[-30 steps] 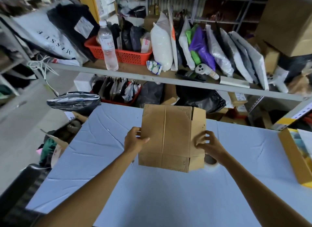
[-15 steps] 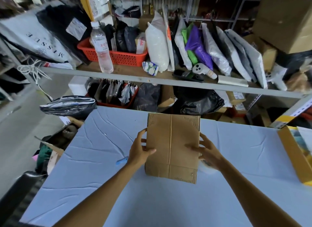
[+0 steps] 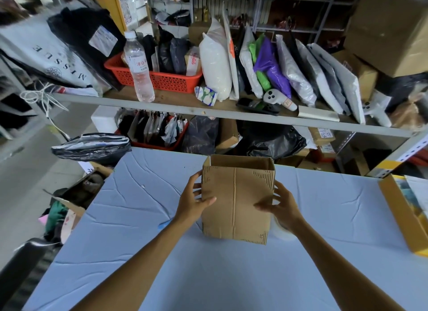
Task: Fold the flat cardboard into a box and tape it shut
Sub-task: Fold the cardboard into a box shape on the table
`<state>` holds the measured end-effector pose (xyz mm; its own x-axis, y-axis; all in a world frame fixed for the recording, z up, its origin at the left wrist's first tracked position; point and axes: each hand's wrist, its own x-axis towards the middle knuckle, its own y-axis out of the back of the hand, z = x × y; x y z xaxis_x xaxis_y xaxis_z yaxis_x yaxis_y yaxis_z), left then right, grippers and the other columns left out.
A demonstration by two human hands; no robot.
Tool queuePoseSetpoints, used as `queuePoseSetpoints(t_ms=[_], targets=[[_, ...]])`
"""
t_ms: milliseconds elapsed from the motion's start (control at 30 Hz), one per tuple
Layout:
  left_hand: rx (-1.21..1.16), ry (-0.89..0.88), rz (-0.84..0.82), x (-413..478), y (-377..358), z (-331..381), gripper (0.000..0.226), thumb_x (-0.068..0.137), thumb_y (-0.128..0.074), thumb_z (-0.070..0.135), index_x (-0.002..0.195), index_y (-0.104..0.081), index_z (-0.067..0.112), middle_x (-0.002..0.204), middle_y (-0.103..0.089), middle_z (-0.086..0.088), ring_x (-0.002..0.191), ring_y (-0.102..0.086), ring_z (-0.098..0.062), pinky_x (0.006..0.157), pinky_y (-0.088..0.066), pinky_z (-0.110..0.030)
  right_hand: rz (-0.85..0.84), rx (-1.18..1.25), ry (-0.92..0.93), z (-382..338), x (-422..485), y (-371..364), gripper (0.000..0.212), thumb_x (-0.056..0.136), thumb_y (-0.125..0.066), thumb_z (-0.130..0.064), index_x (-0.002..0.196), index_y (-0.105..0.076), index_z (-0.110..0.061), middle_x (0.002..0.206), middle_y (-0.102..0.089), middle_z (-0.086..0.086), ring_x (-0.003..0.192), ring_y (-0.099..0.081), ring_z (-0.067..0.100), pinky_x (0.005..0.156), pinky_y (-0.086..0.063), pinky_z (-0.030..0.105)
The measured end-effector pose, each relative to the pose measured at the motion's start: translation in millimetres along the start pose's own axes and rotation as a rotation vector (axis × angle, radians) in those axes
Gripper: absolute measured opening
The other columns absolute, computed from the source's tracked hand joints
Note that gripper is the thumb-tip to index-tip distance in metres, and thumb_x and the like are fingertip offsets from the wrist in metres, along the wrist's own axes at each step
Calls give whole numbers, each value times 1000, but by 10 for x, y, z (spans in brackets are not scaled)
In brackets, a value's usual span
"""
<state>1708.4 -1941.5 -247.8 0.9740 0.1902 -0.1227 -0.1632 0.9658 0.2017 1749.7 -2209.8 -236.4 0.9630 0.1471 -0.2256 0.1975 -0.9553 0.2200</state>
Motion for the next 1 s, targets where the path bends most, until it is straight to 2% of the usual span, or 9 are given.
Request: queuePoseSetpoints(t_ms=[67,167,233,333,433,567,700,833,1000], targets=[[-20,-3,23,-3,-2,13,78,72,-81,17,135,-38,33,134,-53,-4,115,-57,-24,88,-52,-32,36,-46,22,-29,11,-16,87,61,-89,-10,137,-47,-18,127,-58,7,114,-54,29,93,-50,53],[-35,-20,40,-27,-8,2,75,71,-82,17,134,-41,29,136,-53,-5,117,-57,-25,86,-52,-28,91,-147,58,-68,26,-26,78,68,-86,-15,136,-48,-16,125,-61,7,109,-60,27,86,-54,41],[-36,-30,29,-51,-11,-10,77,71,-82,17,136,-41,27,137,-53,-5,119,-56,-25,90,-52,-30,119,-187,93,-88,19,-24,75,72,-83,-16,137,-47,-18,123,-62,4,106,-61,24,82,-53,35],[-53,-25,3,-69,-21,-12,80,69,-83,17,137,-41,27,138,-52,-6,122,-54,-26,97,-51,-40,120,-179,135,-124,-2,-8,70,76,-80,-16,137,-47,-19,121,-63,3,105,-62,23,83,-55,36],[-37,-22,30,-76,-23,3,81,68,-85,19,136,-42,26,137,-53,-6,120,-56,-26,95,-52,-39,107,-169,163,-141,-27,10,61,80,-76,-13,136,-51,-19,116,-65,1,99,-64,20,77,-53,27],[9,-28,12,-90,-24,-1,73,71,-82,23,134,-45,24,137,-53,-3,118,-57,-24,85,-53,-27,110,-195,159,-98,-48,40,43,80,-76,-11,121,-65,-15,109,-70,3,95,-66,23,76,-52,28],[122,-59,0,-96,-61,-6,54,77,-77,33,123,-52,21,127,-53,2,109,-55,-11,71,-49,-9,109,-220,109,-36,-44,76,36,77,-79,-14,111,-69,-7,109,-66,10,97,-64,26,76,-51,31],[125,-88,29,-104,-87,-13,29,81,-69,41,103,-59,24,111,-56,7,103,-60,-10,69,-50,-11,104,-164,106,-31,-74,92,25,79,-77,-16,103,-72,-14,109,-62,10,97,-63,27,81,-52,38],[153,-113,118,-77,-106,-31,18,86,-63,39,92,-61,22,102,-62,1,90,-62,-11,70,-47,-11,115,-80,74,-2,-98,105,16,85,-71,-17,100,-73,-15,109,-61,15,95,-64,29,81,-50,39]])
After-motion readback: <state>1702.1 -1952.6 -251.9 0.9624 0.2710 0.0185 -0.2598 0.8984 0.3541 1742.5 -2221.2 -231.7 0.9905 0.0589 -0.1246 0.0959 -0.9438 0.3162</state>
